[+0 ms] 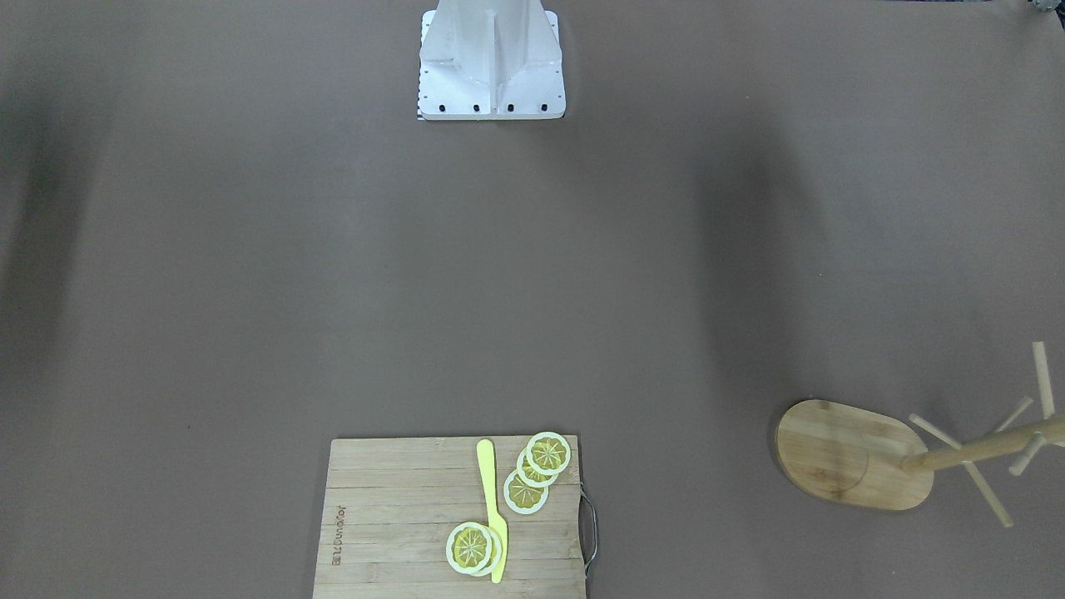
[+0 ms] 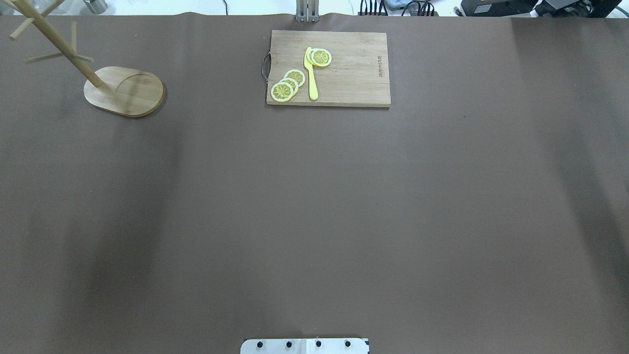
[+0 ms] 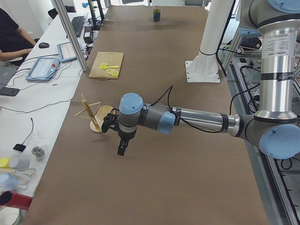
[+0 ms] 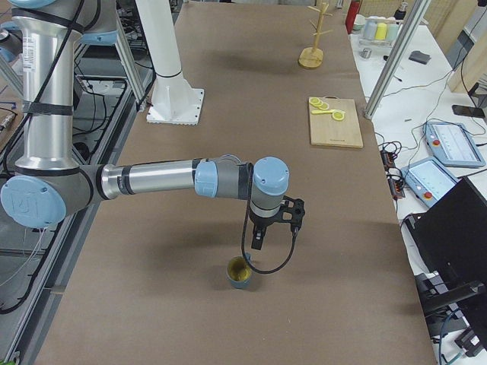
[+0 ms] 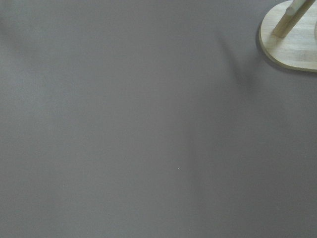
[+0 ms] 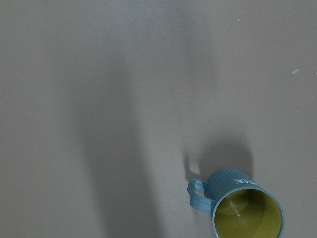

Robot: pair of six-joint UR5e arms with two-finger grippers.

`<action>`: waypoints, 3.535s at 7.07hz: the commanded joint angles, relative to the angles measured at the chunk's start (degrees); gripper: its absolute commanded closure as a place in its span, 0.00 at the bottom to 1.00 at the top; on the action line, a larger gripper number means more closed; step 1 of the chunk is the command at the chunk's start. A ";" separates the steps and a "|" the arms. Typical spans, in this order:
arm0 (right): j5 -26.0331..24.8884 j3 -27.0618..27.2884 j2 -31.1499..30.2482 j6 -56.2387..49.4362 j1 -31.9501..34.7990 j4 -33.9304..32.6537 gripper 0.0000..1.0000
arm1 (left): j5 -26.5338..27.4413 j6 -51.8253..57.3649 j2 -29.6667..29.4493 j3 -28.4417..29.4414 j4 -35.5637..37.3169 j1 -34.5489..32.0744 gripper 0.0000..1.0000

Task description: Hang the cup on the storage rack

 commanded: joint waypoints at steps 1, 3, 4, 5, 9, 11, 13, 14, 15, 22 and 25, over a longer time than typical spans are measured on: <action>1.07 -0.06 0.00 0.00 0.00 0.08 0.00 | -0.63 -0.11 0.40 -0.34 -0.05 -0.11 0.02; 1.17 0.12 0.00 -0.08 0.00 0.08 0.00 | -1.96 0.59 0.49 0.01 -0.49 -0.20 0.01; 1.17 0.12 0.00 -0.17 0.00 0.08 0.00 | -1.96 0.59 0.84 0.09 -1.88 -0.20 0.02; 1.26 0.12 -0.61 -0.78 0.00 0.17 0.00 | -1.96 0.59 0.84 0.36 -2.25 -0.11 0.01; 0.12 -10.91 -5.71 -0.79 0.09 19.02 0.00 | -2.13 0.59 0.84 0.53 -2.43 -0.03 0.01; 0.38 -13.32 -6.15 -0.35 0.09 20.56 0.00 | -2.40 0.51 0.84 0.45 -2.43 -0.03 0.02; 0.47 -14.29 -6.77 -0.35 0.09 20.56 0.00 | -2.40 0.51 0.84 0.53 -2.43 -0.03 0.01; 0.47 -14.82 -6.77 -0.26 0.09 20.56 0.00 | -2.40 0.51 0.84 0.53 -2.43 -0.03 0.02; 0.56 -16.21 -6.33 0.09 0.00 20.56 0.00 | -2.40 0.42 0.84 0.53 -2.43 -0.03 0.02; 0.64 -19.57 -5.45 0.09 0.00 20.74 0.00 | -2.40 0.33 0.84 0.71 -2.43 -0.03 0.01; 0.73 -20.53 -5.36 0.09 -0.26 20.74 0.00 | -2.40 0.51 0.84 1.06 -2.43 -0.03 0.01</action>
